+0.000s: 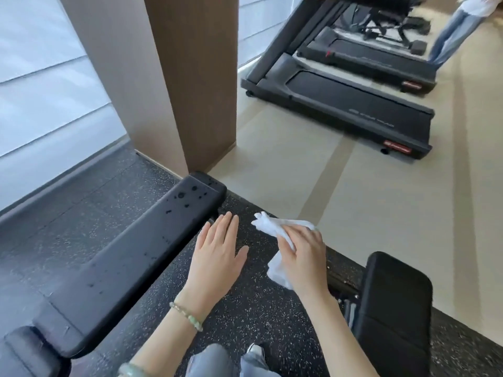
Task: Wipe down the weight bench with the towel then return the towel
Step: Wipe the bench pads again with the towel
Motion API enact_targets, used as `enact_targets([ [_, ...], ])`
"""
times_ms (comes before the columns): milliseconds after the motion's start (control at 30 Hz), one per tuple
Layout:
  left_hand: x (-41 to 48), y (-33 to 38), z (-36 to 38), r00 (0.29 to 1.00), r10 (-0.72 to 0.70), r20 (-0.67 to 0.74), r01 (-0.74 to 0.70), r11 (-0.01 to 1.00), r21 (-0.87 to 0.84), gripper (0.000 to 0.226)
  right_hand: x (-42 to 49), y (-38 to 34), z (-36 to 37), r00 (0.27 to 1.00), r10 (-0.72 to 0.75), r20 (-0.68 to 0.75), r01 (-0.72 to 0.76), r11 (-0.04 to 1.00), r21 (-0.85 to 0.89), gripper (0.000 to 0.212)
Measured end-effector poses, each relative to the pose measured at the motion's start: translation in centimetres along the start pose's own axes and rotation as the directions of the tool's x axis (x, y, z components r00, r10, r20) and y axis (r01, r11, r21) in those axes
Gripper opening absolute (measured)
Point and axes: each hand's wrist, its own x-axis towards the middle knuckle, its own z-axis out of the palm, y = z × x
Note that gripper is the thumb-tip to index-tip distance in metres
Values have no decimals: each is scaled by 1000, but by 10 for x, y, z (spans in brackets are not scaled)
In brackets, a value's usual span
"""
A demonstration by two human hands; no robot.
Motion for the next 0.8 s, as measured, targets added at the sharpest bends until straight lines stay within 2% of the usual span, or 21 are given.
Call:
enact_targets([
  [200,39,-37,22,979,-204,9,204,979,14,63,63,-1,55,988,-126,90,114,985,133,38],
  [333,77,-72,47,961,-275,15,275,962,6,63,114,-7,102,970,-203,132,176,966,190,33],
  [567,176,-150,99,932,-362,-4,362,932,-1,60,230,-11,201,925,-300,233,255,945,204,30],
  [800,264,-218,160,879,-470,84,471,882,-3,62,338,0,306,875,-323,361,268,944,194,30],
])
